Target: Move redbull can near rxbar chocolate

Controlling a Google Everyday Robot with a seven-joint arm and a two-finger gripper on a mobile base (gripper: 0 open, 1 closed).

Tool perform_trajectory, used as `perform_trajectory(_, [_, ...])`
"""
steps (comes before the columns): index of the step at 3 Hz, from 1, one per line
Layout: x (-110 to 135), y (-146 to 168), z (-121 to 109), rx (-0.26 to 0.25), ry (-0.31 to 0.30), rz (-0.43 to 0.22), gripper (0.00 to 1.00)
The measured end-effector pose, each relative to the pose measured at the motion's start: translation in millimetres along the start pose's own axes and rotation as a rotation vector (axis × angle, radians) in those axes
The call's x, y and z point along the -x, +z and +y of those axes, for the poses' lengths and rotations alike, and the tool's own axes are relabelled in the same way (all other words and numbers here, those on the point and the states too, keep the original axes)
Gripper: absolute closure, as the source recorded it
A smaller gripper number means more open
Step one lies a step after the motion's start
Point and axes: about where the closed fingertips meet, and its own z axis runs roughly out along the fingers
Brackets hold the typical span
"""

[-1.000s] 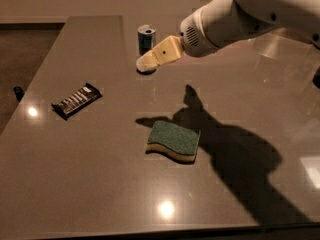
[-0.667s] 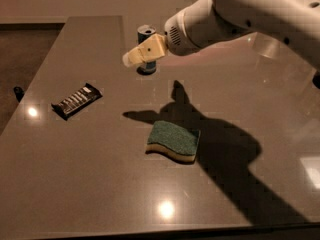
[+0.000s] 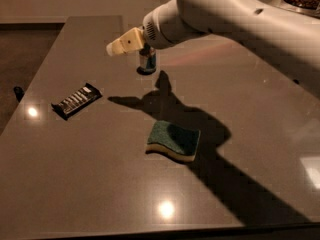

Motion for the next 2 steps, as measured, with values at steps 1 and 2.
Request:
perform_trajectory(1, [12.0,28.1,-15.5,-0.045,0.003,-0.018,0.0])
perform_trajectory(2, [14.6,39.1,-26.4,-0.063,0.012,-0.026,0.0])
